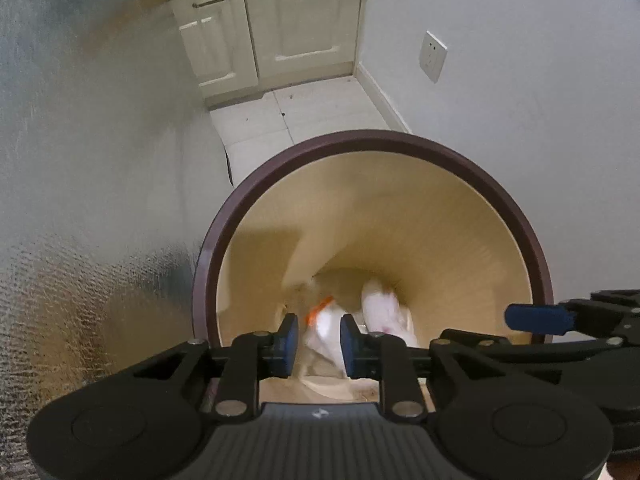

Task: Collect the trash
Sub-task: 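Open both tools to drop the bags into the wastebasket, then move both tools back up over the table, then grasp the light-blue plastic bag with the left tool while the right tool grasps cardboard scraps, then lift the light-blue bag with the left tool while the right tool lifts the cardboard, then carry the light-blue bag and cardboard over the tan wastebasket with both tools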

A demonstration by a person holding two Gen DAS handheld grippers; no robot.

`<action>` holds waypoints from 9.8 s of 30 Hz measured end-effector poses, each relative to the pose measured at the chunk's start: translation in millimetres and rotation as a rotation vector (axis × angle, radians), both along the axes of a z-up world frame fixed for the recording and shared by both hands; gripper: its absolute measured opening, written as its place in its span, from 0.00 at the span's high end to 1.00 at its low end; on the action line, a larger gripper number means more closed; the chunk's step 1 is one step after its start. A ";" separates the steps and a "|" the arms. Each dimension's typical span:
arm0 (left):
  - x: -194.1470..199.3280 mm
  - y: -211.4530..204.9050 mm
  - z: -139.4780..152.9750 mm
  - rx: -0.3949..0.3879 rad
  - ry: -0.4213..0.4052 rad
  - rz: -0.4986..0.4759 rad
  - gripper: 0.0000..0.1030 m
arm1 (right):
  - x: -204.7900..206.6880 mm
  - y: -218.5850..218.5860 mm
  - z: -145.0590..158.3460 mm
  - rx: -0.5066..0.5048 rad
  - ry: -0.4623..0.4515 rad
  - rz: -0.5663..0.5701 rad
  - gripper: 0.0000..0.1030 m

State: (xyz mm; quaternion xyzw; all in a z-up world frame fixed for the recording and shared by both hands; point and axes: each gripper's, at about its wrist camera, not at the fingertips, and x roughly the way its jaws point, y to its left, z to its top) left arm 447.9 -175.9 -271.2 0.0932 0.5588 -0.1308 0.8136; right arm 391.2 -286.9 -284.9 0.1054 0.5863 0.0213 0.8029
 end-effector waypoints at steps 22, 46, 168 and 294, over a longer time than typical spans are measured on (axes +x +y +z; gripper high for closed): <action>-27.5 17.1 26.0 0.011 0.022 0.070 0.28 | -22.0 -1.8 30.4 -0.063 -0.055 0.040 0.43; -77.6 39.7 46.7 0.032 -0.010 0.132 0.00 | -76.1 -13.3 71.5 -0.167 -0.167 0.021 0.00; -98.5 421.7 223.9 -0.365 -0.608 0.311 0.43 | 128.4 271.1 272.2 0.144 -0.737 0.478 0.00; -160.2 79.6 247.6 -0.293 -0.551 0.085 0.57 | -127.9 -1.1 272.2 -0.018 -0.767 0.071 0.40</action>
